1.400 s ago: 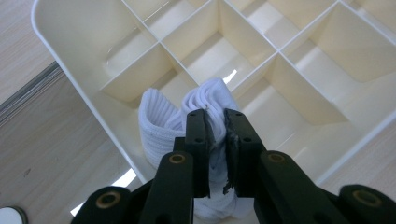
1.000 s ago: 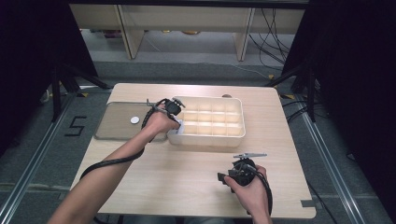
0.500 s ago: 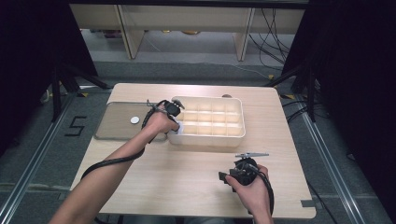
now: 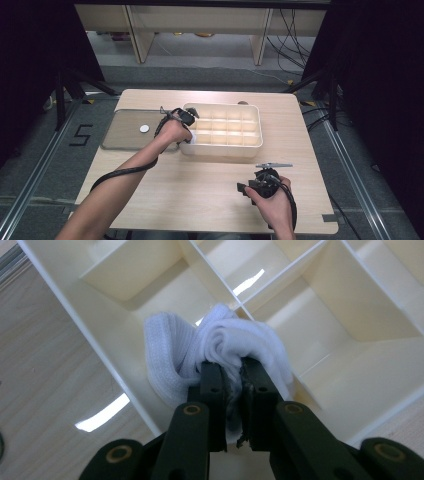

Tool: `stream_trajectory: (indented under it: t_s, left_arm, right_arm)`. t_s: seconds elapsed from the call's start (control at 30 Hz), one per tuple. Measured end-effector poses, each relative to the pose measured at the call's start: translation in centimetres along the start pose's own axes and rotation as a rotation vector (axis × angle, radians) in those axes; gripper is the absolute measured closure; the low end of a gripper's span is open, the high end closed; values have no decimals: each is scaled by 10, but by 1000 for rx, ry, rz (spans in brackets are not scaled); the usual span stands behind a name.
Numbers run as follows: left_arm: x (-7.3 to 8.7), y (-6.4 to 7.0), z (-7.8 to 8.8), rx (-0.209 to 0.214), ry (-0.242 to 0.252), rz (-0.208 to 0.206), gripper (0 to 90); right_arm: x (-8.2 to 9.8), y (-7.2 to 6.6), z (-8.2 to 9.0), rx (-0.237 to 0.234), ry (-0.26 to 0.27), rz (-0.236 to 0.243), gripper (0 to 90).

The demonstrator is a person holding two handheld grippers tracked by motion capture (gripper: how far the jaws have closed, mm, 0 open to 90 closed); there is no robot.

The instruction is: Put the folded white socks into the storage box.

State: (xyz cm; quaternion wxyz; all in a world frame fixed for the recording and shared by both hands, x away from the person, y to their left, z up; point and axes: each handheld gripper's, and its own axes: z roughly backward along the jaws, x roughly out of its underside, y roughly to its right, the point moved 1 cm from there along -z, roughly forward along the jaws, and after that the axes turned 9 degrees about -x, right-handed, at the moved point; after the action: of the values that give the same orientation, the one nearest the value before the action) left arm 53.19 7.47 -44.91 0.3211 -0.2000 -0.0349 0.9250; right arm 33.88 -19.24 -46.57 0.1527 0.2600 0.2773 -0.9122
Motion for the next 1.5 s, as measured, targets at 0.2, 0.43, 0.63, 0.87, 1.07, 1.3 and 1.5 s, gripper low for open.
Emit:
stream_trajectory:
  t_s: [0.2, 0.43, 0.63, 0.87, 1.07, 1.3, 1.5]
  left_arm:
    - [1, 0, -2, 2, -3, 9, 811]
    - [2, 2, -3, -11, 4, -1, 811]
    - [5, 0, -2, 1, 25, -5, 804]
    - [14, -7, 8, 66, 104, 34, 697]
    - [20, -12, 23, 94, 181, 67, 529]
    - [24, -10, 39, 130, 251, 73, 513]
    - [29, -14, 48, 136, 302, 79, 491]
  right_arm:
    - [-1, -2, 4, 4, -6, -37, 497]
    - [-1, -2, 1, 5, -22, -49, 497]
    - [-2, -1, 4, 9, 6, 0, 494]
    - [0, 5, 4, -1, 14, 5, 490]
    - [-1, 6, 5, 28, 8, 10, 488]
    - [-2, 5, 8, 10, 5, -16, 489]
    - [-2, 9, 7, 16, 26, -2, 489]
